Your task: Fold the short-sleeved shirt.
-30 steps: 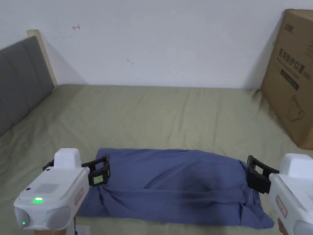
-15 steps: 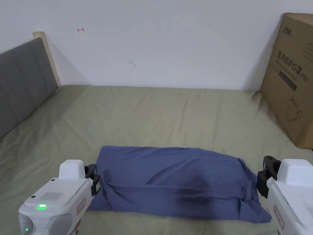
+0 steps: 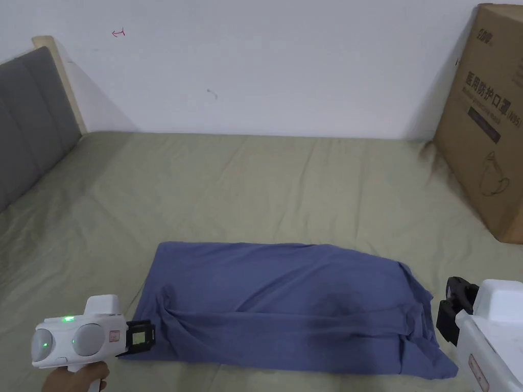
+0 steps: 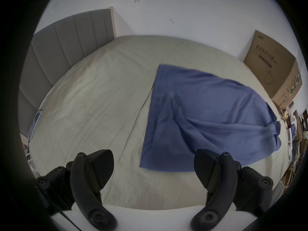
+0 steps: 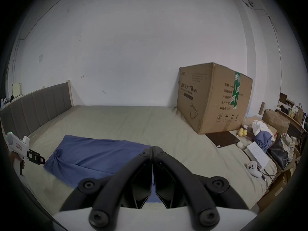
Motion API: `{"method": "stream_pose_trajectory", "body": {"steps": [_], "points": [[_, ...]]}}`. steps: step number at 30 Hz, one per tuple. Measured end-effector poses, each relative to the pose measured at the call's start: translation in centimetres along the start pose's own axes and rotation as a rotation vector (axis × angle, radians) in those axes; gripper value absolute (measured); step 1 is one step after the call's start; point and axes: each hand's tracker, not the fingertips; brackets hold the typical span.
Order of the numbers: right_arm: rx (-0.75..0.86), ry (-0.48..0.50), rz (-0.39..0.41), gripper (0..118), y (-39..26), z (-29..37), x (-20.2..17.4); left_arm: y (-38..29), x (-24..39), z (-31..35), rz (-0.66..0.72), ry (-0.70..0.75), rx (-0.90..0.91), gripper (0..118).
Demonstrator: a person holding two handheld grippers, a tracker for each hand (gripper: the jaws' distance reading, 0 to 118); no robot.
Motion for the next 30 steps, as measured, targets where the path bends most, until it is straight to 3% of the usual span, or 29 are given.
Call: {"method": "stream_pose_trajectory", "body": {"steps": [2, 4, 5, 6, 8, 9, 11, 12, 13, 16, 18, 19, 23, 25, 26, 27, 30], "points": [[-0.028, -0.004, -0.01, 0, -0.6, -0.8, 0.3, 0.1, 0.1, -1.6, 0.003, -0.002, -0.042, 98], [-0.07, -0.015, -0.03, 0, -1.3, -1.8, 0.8, -0.1, 0.2, -2.9, 0.006, 0.003, -0.081, 77], [-0.084, -0.017, -0.045, 0, -1.6, -2.2, 1.0, -0.2, 0.4, -3.4, -0.005, 0.002, -0.101, 66], [-0.102, -0.018, -0.063, 0, -2.1, -2.6, 1.4, -0.5, 0.6, -4.0, -0.019, -0.006, -0.126, 45], [-0.146, -0.025, -0.1, 0, -2.9, -3.6, 2.1, -1.2, 0.6, -4.3, -0.023, -0.039, -0.125, 24], [-0.169, -0.028, -0.121, 0, -3.3, -4.0, 2.4, -1.2, 0.7, -4.0, -0.033, -0.039, -0.098, 4], [-0.223, -0.045, -0.155, 2, -4.4, -5.2, 3.1, -0.9, 0.9, -3.6, -0.027, -0.094, -0.091, 2], [-0.262, -0.06, -0.166, 15, -5.0, -6.2, 3.4, -1.3, 1.4, -2.7, -0.033, -0.082, -0.095, 2], [-0.309, -0.074, -0.163, 35, -5.7, -7.3, 3.7, -1.4, 1.6, -2.0, -0.062, -0.08, -0.077, 2], [-0.442, -0.056, -0.166, 59, -7.9, -10.5, 4.4, -0.8, 1.3, -0.6, -0.07, -0.089, -0.02, 2], [-0.515, -0.046, -0.157, 93, -9.8, -12.7, 4.7, -0.3, 1.1, 0.6, -0.068, -0.107, -0.002, 2], [-0.553, -0.052, -0.148, 95, -10.6, -13.7, 4.7, -0.1, 1.1, 1.0, -0.07, -0.109, 0.012, 2], [-0.68, -0.056, -0.145, 90, -13.3, -16.7, 4.4, 0.5, 0.6, 0.7, -0.069, -0.119, 0.028, 2], [-0.714, -0.033, -0.145, 65, -13.9, -17.1, 4.3, 0.6, 0.6, 0.7, -0.065, -0.119, 0.026, 2], [-0.685, 0.0, -0.166, 44, -13.5, -16.0, 3.7, 0.5, 0.5, 0.7, -0.064, -0.117, 0.023, 2], [-0.652, 0.032, -0.174, 7, -13.0, -15.3, 3.4, 0.3, 0.5, 0.8, -0.064, -0.116, 0.021, 2], [-0.63, 0.025, -0.072, 7, -12.1, -14.1, 2.9, -0.3, 0.4, 1.4, -0.06, -0.112, 0.015, 2]]}}
